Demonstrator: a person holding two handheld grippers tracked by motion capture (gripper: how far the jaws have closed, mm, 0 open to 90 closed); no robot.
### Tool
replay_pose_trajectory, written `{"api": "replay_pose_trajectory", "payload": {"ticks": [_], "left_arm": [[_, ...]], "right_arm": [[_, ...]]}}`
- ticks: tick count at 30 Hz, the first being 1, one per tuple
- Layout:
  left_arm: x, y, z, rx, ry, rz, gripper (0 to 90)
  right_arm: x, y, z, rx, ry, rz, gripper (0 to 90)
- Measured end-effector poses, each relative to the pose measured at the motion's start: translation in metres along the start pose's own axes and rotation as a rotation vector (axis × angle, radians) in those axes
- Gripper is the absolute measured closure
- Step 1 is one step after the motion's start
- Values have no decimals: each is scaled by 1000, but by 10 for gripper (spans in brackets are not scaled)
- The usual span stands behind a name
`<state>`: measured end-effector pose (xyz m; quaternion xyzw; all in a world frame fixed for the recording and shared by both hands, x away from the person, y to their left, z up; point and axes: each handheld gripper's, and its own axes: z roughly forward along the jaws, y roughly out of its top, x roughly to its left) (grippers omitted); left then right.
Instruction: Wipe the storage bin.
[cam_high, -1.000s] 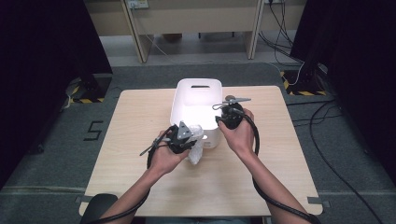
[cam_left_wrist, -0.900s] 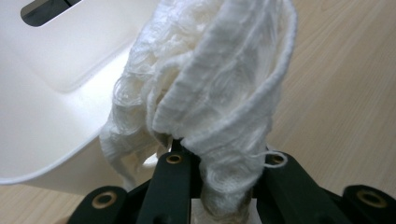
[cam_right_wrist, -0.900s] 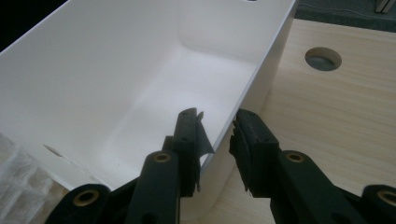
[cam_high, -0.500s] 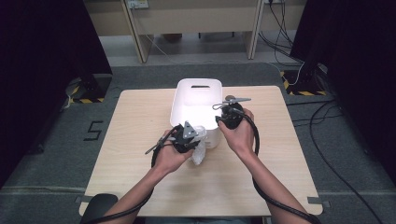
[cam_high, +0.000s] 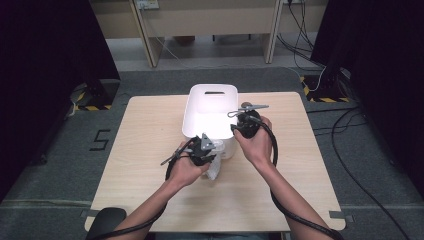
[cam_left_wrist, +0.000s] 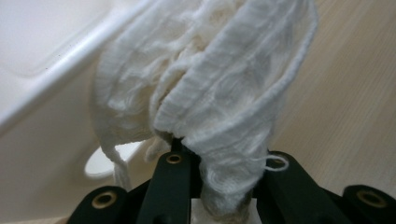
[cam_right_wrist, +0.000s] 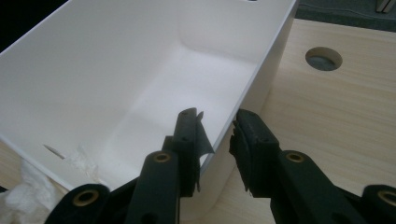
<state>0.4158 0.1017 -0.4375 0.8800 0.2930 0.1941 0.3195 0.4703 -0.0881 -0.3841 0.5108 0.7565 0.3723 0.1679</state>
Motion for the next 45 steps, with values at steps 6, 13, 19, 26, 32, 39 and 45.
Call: {"api": "replay_pose_trajectory", "payload": {"ticks": [6, 13, 19, 26, 32, 39, 45], "left_arm": [[-1, -3, 8, 9, 2, -7, 782], [-2, -8, 18, 27, -1, -17, 782], [-3, -9, 22, 33, -3, -14, 782], [-5, -9, 24, 25, -1, -14, 782], [-8, -6, 27, 26, 0, -10, 782], [-11, -2, 30, 31, -8, 1, 782], [-12, -1, 29, 11, -10, -8, 782]], "right_arm": [[0, 0, 0, -1, -2, 1, 711], [0, 0, 0, -3, -3, -5, 711], [0, 0, 0, -4, -3, -4, 711], [1, -1, 0, -3, -8, -5, 711], [1, -1, 0, -4, -8, -6, 710], [1, -1, 0, -2, -10, -4, 711], [1, -1, 0, -5, -9, -5, 710]]}}
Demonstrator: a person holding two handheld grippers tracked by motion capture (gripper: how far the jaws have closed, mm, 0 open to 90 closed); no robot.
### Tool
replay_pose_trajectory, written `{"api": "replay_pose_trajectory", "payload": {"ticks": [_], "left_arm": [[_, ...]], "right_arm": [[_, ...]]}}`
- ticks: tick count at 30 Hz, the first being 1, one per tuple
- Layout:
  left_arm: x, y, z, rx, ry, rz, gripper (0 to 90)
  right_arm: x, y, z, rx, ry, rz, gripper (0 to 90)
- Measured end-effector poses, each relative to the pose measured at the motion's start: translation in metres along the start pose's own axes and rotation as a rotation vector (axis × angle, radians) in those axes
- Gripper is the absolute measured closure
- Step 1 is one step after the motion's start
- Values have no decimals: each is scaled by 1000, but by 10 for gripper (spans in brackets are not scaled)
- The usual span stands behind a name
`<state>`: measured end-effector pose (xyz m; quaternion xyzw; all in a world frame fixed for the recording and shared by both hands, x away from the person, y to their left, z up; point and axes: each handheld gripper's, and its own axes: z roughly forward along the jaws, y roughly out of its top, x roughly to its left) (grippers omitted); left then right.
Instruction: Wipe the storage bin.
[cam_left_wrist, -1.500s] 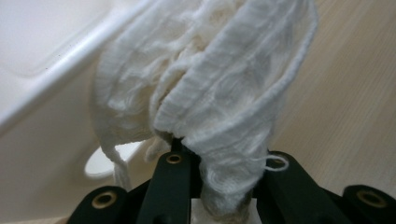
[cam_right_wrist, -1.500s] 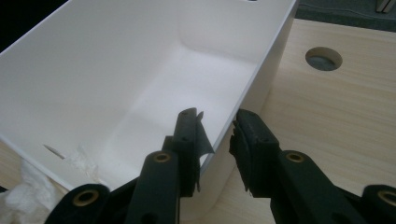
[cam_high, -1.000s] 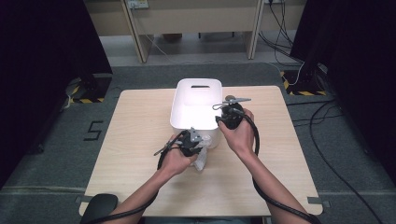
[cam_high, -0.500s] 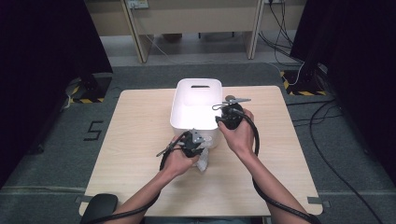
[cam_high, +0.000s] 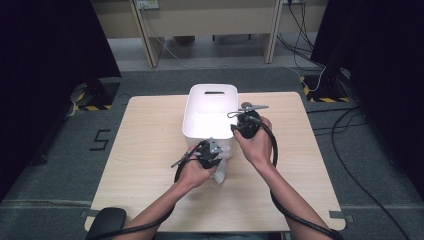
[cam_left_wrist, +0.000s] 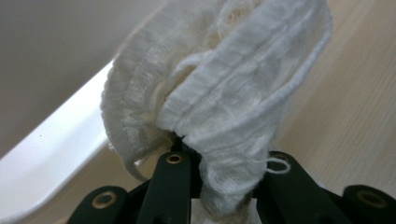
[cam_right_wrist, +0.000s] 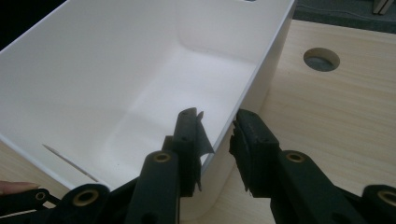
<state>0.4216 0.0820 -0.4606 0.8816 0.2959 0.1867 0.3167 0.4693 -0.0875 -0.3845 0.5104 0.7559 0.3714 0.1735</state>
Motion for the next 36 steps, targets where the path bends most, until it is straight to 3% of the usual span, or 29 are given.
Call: {"api": "replay_pose_trajectory", "payload": {"ticks": [20, 36], "left_arm": [[-2, 24, -27, -70, 7, 18, 782], [-3, 30, -28, -72, 2, 23, 782]], "right_arm": [[0, 0, 0, 1, -1, 3, 709], [0, 0, 0, 2, -2, 0, 707]]}}
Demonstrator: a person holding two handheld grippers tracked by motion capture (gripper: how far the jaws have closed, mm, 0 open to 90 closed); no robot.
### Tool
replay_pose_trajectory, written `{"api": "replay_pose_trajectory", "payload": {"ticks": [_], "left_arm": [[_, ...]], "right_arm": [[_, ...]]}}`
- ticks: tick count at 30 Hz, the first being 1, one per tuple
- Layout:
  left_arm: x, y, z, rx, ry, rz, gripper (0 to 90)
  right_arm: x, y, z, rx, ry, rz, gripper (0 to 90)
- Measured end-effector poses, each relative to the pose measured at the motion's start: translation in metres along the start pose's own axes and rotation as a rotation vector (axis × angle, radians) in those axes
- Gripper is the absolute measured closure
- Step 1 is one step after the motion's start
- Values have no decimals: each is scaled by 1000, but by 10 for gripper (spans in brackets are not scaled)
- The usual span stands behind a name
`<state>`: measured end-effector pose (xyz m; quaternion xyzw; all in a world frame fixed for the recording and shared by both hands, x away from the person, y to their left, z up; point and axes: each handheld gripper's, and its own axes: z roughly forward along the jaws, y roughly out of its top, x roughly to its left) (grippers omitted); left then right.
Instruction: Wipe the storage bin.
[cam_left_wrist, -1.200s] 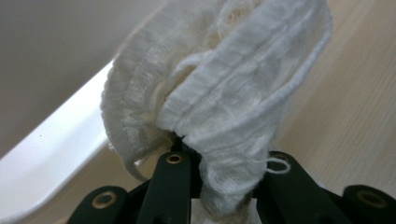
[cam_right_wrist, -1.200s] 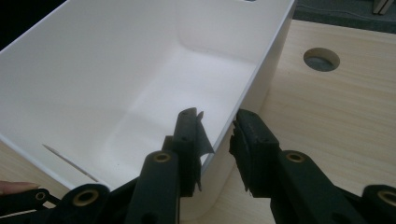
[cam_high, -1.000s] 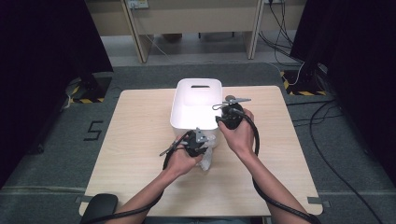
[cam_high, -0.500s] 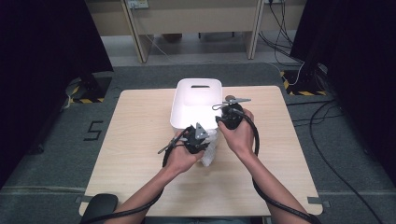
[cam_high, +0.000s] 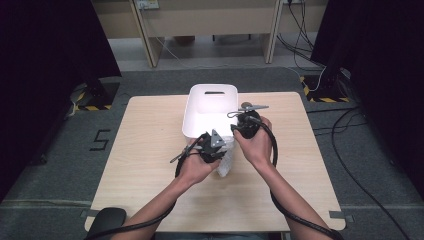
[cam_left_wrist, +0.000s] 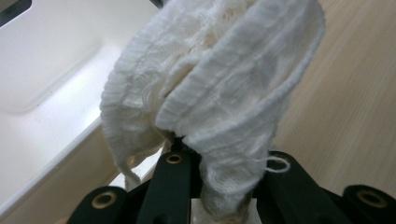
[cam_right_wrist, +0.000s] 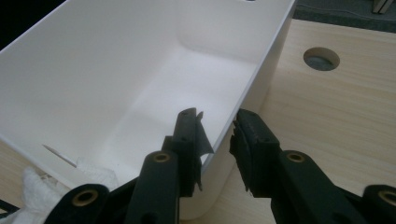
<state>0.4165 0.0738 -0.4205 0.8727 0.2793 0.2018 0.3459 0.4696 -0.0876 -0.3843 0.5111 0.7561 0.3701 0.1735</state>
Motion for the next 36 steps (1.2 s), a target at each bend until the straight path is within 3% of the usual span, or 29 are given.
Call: {"api": "replay_pose_trajectory", "payload": {"ticks": [36], "left_arm": [[-10, -2, 28, 38, -21, 20, 782]], "right_arm": [[-3, 2, -2, 17, 19, 26, 716]]}}
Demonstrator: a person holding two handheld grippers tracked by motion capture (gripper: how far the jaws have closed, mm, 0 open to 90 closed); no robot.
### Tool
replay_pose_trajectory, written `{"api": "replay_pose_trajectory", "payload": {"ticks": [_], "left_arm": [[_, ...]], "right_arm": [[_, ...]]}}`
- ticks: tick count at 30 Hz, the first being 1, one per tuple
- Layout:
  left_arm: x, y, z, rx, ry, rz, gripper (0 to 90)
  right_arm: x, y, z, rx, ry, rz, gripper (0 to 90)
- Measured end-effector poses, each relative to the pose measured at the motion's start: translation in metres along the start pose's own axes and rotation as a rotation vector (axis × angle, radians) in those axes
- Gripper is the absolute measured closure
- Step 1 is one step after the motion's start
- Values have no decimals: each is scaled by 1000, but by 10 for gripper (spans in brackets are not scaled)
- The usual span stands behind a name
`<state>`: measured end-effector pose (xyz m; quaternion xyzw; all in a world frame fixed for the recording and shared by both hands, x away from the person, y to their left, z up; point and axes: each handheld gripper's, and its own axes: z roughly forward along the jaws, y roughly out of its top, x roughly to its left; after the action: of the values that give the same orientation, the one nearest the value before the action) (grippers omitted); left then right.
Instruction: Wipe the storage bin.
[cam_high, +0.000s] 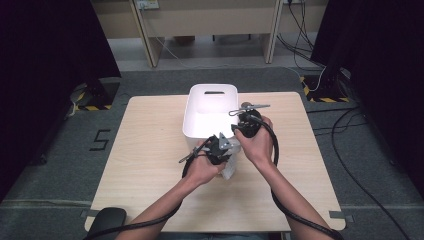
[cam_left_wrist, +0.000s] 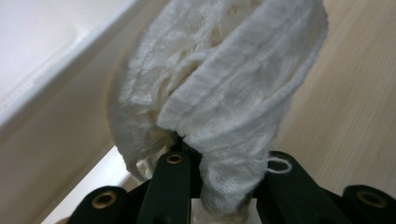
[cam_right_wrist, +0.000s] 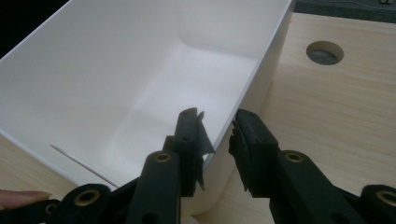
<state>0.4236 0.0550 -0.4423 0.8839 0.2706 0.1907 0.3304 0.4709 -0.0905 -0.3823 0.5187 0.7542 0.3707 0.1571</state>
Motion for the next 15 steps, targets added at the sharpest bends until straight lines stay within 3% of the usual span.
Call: {"api": "replay_pose_trajectory", "payload": {"ticks": [15], "left_arm": [[-8, -8, 21, 18, 3, 3, 781]], "right_arm": [[0, 1, -1, 12, 5, 8, 717]]}}
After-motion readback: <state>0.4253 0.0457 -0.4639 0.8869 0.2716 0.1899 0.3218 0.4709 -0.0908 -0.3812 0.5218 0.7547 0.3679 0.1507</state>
